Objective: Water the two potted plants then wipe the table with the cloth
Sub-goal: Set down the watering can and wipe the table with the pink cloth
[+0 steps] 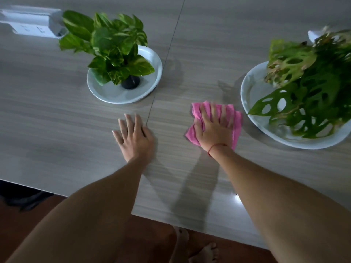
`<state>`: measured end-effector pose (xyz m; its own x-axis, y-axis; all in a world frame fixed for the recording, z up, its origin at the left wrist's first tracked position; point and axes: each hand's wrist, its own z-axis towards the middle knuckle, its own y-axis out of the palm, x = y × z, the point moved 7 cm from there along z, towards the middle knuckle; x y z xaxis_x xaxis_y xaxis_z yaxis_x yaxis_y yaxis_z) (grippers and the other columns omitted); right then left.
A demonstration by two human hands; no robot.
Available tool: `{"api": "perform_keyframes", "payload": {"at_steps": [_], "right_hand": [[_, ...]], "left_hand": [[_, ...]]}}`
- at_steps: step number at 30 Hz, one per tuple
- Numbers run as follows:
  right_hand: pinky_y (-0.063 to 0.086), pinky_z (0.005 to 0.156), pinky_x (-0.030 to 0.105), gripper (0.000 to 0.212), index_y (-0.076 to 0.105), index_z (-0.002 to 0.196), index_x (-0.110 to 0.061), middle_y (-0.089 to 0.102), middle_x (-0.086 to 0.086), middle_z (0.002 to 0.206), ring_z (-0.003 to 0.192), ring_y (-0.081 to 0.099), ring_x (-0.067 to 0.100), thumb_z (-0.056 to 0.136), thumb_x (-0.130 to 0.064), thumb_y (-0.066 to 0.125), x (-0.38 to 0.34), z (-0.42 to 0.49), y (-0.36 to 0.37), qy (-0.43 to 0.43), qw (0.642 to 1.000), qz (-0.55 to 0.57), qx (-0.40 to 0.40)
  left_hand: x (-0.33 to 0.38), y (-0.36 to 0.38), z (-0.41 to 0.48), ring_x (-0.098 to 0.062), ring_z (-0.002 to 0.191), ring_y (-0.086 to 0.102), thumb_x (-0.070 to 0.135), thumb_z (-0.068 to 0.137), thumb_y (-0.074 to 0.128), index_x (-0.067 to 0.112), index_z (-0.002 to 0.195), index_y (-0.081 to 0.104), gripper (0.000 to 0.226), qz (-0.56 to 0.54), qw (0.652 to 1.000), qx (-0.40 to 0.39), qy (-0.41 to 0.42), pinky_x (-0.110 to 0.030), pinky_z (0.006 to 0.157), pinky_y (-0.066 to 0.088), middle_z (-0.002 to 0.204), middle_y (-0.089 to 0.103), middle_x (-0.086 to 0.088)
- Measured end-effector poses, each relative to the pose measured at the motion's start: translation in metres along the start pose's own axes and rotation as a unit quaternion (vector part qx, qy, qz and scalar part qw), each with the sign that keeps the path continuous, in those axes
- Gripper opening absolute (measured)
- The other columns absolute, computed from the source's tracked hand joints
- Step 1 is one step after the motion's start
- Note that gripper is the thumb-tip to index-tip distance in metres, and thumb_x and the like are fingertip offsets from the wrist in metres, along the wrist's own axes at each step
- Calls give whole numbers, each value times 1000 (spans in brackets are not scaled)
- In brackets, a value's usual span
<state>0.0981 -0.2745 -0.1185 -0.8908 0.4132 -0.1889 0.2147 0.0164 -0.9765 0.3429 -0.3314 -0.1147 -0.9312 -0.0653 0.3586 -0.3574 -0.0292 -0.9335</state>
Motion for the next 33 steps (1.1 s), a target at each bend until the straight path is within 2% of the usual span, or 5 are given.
{"api": "perform_keyframes", "payload": {"at_steps": [4,12,16,23,33], "right_hand": [[-4,118,58,53,18,150,-35,9,-1,161,147,-1,39,99,-51,25,-57,36,6,-40,999,16,23],[-8,121,47,54,9,151,-35,7,-8,160,149,-5,26,100,-51,18,-75,-51,15,-241,970,-6,-40],[0,121,50,59,15,150,-38,13,-10,160,149,3,27,93,-53,13,-13,-27,5,-114,993,-6,-9],[-4,118,57,53,15,150,-35,5,1,162,148,0,36,99,-47,26,-24,42,-1,50,998,22,24],[-4,120,54,53,9,150,-36,6,-3,161,148,-5,32,99,-51,14,-127,9,16,-226,973,-13,-33]], "left_hand": [[-3,1,3,-19,151,-2,36,99,30,32,153,23,54,5,1000,-6,2,-47,120,-7,163,9,2],[-3,-7,4,-22,150,11,32,98,37,31,149,34,51,-8,1000,-18,24,-46,120,4,161,20,-1],[-16,-26,24,-28,133,39,32,96,42,26,129,53,35,3,1000,18,23,-45,105,29,151,38,-5],[-33,-10,43,-24,150,-3,42,97,24,38,151,18,54,16,998,4,-61,-54,117,-9,163,5,-8],[-34,-12,43,-21,151,-3,43,98,26,40,152,18,55,-1,998,-2,-67,-52,119,-8,163,6,-6]]}}
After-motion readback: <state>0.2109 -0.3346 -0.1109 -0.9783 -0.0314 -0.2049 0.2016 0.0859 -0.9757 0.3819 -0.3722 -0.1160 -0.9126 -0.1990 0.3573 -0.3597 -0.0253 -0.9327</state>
